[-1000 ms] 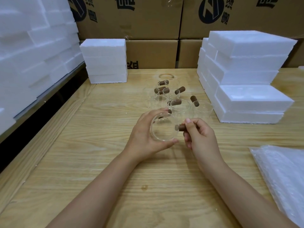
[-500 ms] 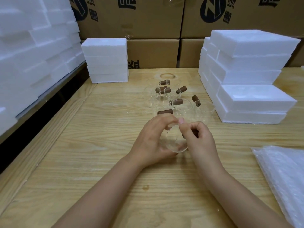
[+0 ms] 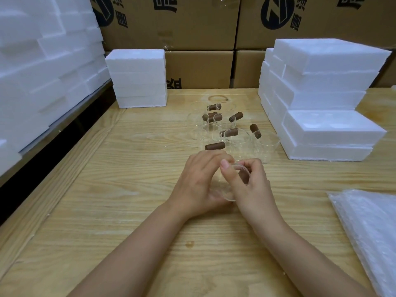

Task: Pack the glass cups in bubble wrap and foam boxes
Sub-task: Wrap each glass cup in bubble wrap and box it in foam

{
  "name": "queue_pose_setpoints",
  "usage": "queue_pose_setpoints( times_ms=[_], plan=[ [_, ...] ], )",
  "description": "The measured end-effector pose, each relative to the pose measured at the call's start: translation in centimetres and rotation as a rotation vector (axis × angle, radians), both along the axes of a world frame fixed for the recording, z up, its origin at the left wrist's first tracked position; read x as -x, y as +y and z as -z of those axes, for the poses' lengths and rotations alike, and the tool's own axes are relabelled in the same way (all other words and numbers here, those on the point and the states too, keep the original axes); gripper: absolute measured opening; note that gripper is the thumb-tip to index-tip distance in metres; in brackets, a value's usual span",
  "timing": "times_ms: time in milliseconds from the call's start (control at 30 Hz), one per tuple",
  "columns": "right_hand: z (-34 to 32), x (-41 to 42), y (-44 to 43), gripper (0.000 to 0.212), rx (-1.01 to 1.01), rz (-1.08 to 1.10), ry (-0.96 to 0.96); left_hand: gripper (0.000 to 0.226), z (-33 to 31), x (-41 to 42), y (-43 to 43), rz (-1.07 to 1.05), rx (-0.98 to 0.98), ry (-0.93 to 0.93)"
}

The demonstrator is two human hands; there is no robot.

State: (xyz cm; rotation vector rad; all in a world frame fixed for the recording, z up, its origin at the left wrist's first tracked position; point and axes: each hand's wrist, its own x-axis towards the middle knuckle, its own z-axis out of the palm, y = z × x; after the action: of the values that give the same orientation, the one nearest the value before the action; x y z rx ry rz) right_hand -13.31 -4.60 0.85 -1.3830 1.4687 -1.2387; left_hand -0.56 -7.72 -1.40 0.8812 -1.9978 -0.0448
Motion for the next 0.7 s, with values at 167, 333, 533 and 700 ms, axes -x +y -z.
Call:
queue_pose_setpoints(
  times_ms=[167, 333, 533, 700],
  plan=[
    [-0.3, 0.6, -0.5, 0.027, 0.018, -0.049, -0.057, 0.055, -0.2, 0.1, 0.1, -0.035, -0.061, 0.005],
    [-1.2, 1.8, -1.0, 0.036, 0.038, -0.21, -0.164, 0.065, -0.8, -0.1, 0.3, -0.036, -0.202, 0.097],
    [-2.1, 3.3, -1.2, 0.033, 0.047, -0.453, -0.062, 0.065, -1.1, -0.6, 0.0, -0.042, -0.311, 0.197],
    [-2.0, 3.8, -1.4, 0.029, 0.066, -0.485, -0.033, 0.053, -1.2, -0.7, -0.2, -0.022, -0.347, 0.249]
  ],
)
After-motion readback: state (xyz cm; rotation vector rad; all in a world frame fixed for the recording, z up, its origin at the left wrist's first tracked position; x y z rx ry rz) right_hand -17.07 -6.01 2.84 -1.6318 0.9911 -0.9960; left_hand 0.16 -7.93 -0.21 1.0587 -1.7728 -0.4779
